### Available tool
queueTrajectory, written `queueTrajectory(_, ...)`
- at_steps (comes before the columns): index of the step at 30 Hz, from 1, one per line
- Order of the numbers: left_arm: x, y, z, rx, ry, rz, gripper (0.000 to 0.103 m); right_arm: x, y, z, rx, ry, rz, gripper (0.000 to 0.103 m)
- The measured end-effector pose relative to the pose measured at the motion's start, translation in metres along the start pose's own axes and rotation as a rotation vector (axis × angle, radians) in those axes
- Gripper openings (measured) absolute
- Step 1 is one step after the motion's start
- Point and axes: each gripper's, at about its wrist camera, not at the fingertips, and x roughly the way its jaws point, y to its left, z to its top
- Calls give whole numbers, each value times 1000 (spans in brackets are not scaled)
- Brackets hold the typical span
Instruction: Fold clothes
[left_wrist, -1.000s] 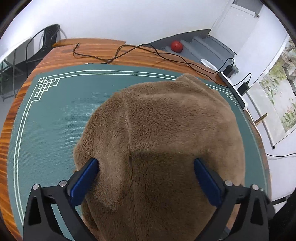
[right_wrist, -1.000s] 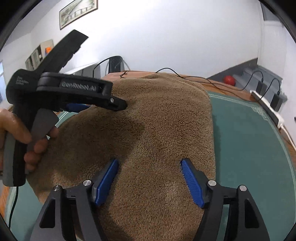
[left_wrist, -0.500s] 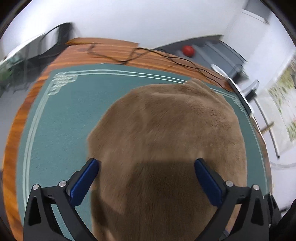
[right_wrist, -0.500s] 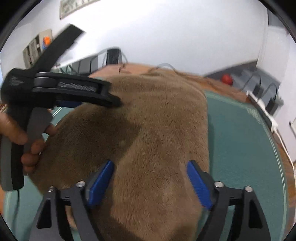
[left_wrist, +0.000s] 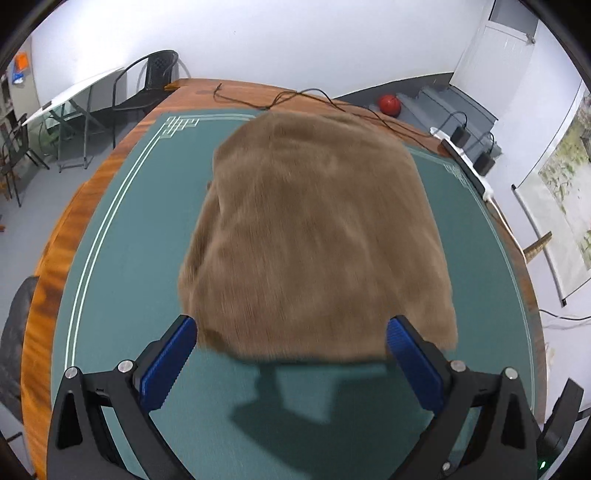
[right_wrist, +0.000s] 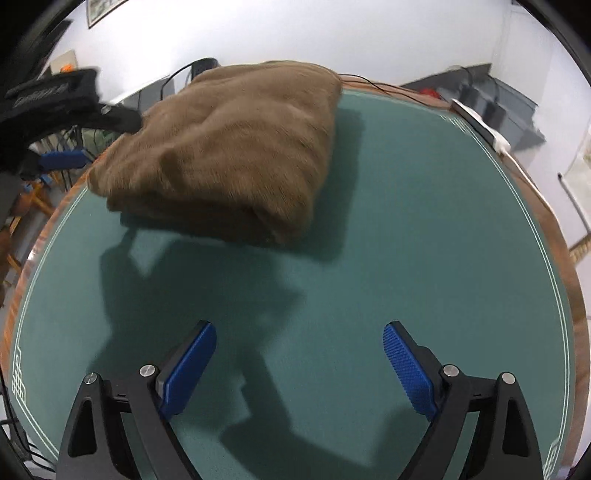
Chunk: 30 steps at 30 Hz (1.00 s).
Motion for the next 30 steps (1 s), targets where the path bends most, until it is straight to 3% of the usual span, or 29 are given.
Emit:
queueTrajectory(7, -9, -9, -36, 36, 9, 103, 103, 7, -14, -22, 44, 52, 3, 94)
queueTrajectory(14, -26, -2, -49, 24, -22, 155, 103, 0, -8, -22, -2, 26, 19, 94)
queueTrajectory(25, -26, 7, -34, 40, -54, 182, 103, -35, 3, 67, 40, -216, 36, 94)
queueTrajectory(30, -4, 14, -25, 48, -23, 188, 103, 2, 9, 101, 11, -182, -6, 94)
